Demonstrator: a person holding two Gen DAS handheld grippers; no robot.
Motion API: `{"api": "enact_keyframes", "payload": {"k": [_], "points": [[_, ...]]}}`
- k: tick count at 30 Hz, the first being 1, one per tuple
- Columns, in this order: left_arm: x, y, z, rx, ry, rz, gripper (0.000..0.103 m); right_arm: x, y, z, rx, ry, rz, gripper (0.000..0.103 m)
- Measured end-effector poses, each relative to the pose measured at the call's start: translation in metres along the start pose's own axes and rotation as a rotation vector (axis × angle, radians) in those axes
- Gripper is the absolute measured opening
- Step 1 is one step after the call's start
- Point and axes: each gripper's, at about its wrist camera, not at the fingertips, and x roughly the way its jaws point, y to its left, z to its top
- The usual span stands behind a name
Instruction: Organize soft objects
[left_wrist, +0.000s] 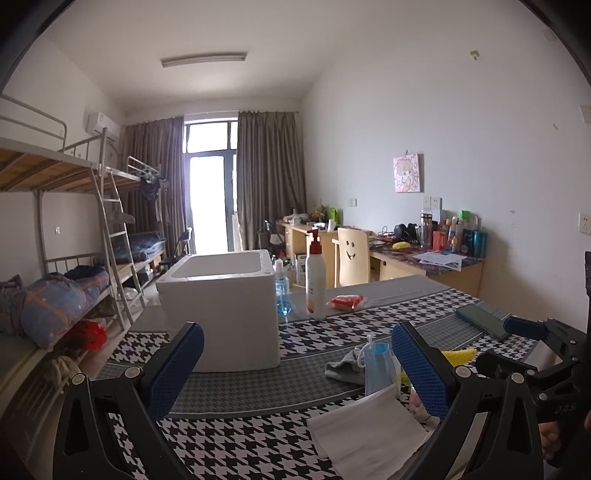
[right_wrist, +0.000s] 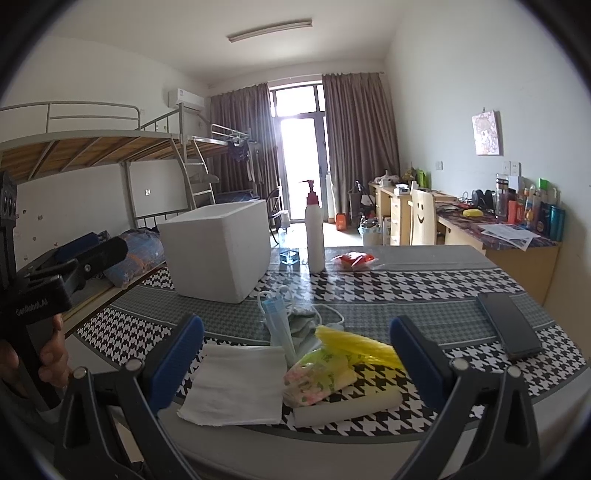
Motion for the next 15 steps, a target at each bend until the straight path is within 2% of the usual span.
{"api": "enact_keyframes", "payload": {"k": [15], "points": [[0.0087,0.0015,-0.0036,-0.015,0.033,-0.023,0.102,0.0034,0.0035,-0.0003,-0.013,0.005,0.015,0.102]]}}
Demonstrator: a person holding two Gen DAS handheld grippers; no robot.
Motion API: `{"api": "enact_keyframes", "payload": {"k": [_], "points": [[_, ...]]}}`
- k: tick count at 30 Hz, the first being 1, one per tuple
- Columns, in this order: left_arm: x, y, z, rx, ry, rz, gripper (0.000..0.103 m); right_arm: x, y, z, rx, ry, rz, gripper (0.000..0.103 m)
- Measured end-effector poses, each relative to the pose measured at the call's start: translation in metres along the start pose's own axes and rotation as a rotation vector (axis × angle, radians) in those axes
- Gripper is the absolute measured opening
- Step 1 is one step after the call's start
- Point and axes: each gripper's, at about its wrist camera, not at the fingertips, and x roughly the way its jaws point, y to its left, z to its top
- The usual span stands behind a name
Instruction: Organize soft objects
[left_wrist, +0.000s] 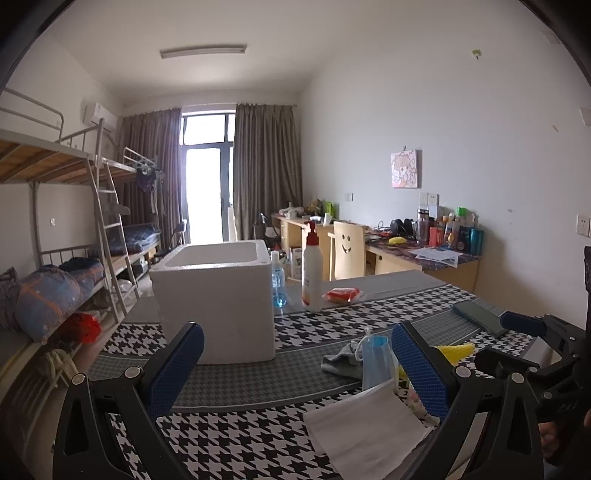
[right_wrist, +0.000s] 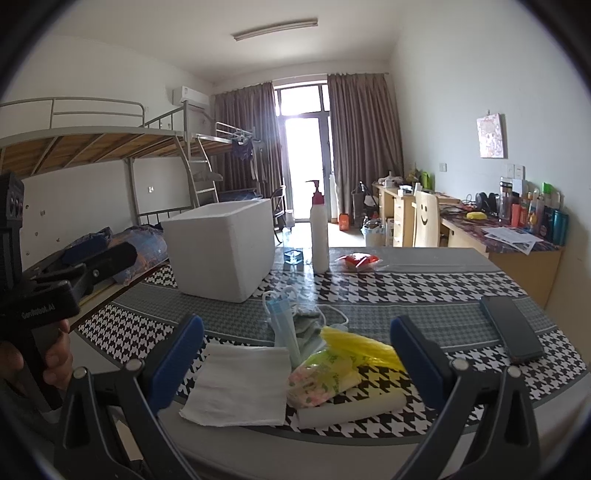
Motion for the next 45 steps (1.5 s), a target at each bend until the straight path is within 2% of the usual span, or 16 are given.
{"api": "enact_keyframes", "payload": {"k": [5,21,24,28,33,42,45], "points": [[0.009,-0.001,-0.002,0.008,0.022,-0.015,0.102,0.005,-0.003,-0.001,0.011,0.009,-0.003,0.102],[0.047,-0.011,-0.021,0.065,0.18,-0.111,0.102,0.025,-0.025,-0.01,0.035,0.078,-0.077,0.102],[0.057,-0.015,-0.027,0.083,0.224,-0.159,0.102,0.029,-0.026,-0.013,0.033,0.09,-0.093,0.102],[0.072,-0.022,-0.035,0.158,0.298,-0.239,0.102,0.03,-0.029,-0.015,0.041,0.106,-0.11,0.102],[0.086,-0.028,-0.042,0.18,0.375,-0.307,0.102,0.034,-0.034,-0.019,0.059,0.132,-0.117,0.102],[0.107,-0.029,-0.053,0.197,0.452,-0.308,0.102,0.041,-0.048,-0.025,0.078,0.172,-0.144,0.102],[0.112,-0.03,-0.058,0.214,0.476,-0.292,0.098,0.045,-0.051,-0.025,0.071,0.185,-0.156,0.102]]}}
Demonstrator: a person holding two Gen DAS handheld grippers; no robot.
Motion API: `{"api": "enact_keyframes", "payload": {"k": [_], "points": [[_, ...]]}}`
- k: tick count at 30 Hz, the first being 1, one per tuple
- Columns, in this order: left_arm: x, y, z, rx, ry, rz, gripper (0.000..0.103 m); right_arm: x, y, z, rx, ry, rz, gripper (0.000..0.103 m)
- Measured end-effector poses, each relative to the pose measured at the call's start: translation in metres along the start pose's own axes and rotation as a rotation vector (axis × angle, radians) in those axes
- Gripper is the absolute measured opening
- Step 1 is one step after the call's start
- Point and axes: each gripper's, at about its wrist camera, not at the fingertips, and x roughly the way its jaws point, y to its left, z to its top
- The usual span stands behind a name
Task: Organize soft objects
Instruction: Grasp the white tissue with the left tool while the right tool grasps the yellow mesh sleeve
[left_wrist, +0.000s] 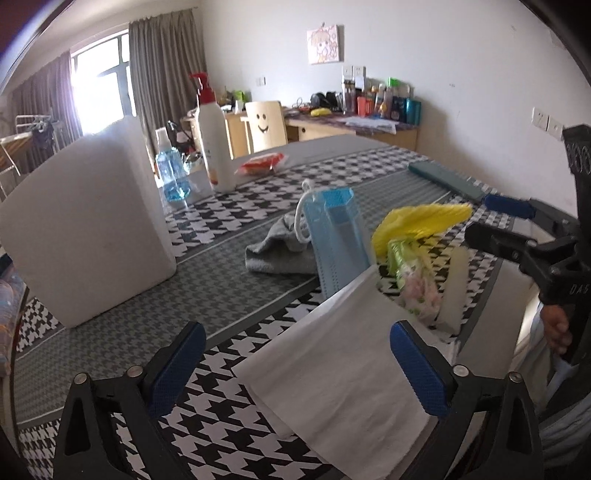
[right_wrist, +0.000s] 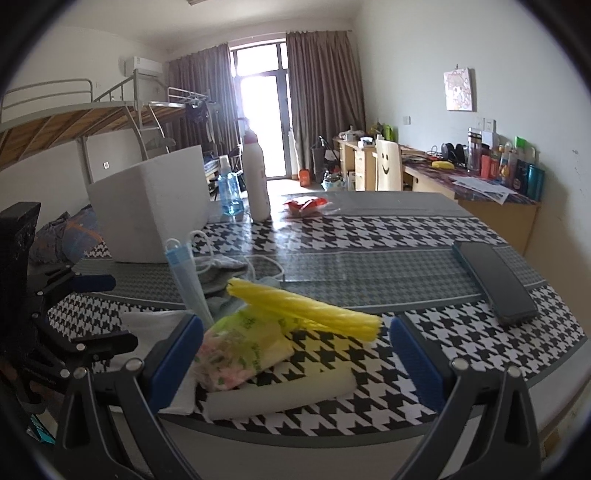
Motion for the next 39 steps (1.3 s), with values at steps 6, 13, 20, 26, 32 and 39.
{"api": "enact_keyframes", "payload": {"k": [6,13,20,26,32,39], "points": [[0.006,-0.002,-0.001,0.02,0.021,-0.005,0.097,0.008,-0.008,0.002,-0.009,0.04,-0.044,0.102],[0.02,-0.003,0.0,0.047,0.083,-0.022,0.086,0.02,-0.011,0.005,-0.074,0.062,-0.093,0.102],[0.028,-0.004,-0.004,0.06,0.135,-0.053,0.071,0.03,-0.01,0.007,-0.141,0.08,-0.114,0.102],[0.025,-0.008,-0.004,0.064,0.143,-0.088,0.054,0.039,-0.012,0.009,-0.171,0.087,-0.131,0.102],[0.019,-0.017,-0.006,0.089,0.143,-0.133,0.025,0.042,-0.012,0.006,-0.189,0.1,-0.141,0.102],[0.016,-0.023,-0.008,0.117,0.139,-0.153,0.01,0.038,-0.01,0.007,-0.194,0.11,-0.112,0.089]]}}
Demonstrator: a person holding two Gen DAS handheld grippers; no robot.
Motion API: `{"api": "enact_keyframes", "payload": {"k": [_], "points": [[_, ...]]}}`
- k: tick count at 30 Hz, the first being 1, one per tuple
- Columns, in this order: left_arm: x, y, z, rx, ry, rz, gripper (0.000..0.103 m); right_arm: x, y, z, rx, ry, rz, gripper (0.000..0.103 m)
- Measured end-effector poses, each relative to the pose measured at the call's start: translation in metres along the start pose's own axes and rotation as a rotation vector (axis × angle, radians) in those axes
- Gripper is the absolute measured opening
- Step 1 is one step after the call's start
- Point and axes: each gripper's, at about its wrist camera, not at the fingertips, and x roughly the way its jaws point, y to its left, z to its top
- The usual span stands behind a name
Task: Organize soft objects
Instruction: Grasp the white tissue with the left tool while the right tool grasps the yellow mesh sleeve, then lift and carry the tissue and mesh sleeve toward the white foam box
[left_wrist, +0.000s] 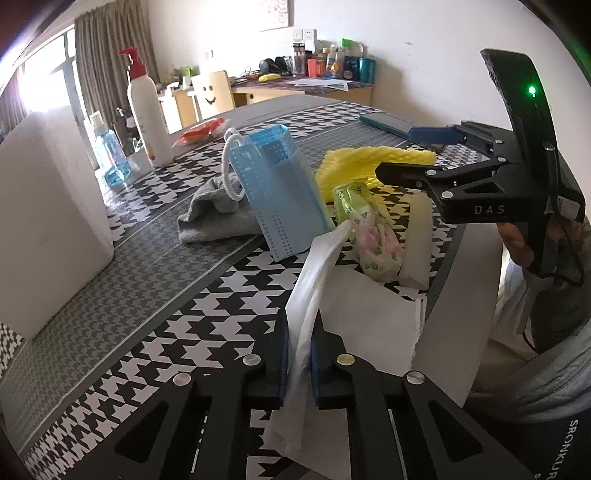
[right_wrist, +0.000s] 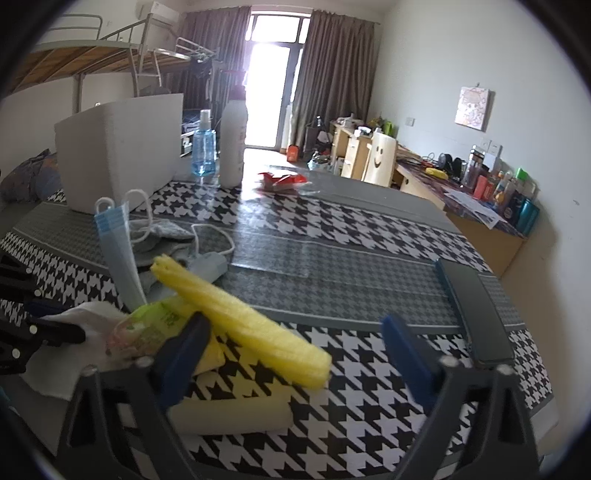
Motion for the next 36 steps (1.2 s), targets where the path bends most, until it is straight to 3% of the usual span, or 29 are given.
{"api": "enact_keyframes", "payload": {"k": [5,7,13,26,36], "points": [[-0.004,0.005,-0.003,-0.027,-0.004,-0.014,0.01,0.005,0.004,-0.004,-0.011,0.048,0.02,0.059],[-0.006,0.008,-0.004,-0.039,-0.01,-0.019,0.01,0.006,0.006,-0.004,-0.014,0.066,0.031,0.039],[-0.017,0.011,-0.005,-0.057,-0.037,-0.038,0.009,-0.002,0.003,-0.002,0.003,0.053,0.048,0.015],[-0.048,0.02,-0.008,-0.147,-0.142,-0.058,0.008,-0.023,-0.008,0.005,0.136,-0.001,0.086,0.012],[-0.075,0.022,-0.008,-0.185,-0.219,-0.007,0.009,-0.033,-0.005,0.015,0.205,-0.034,0.099,0.012]]}}
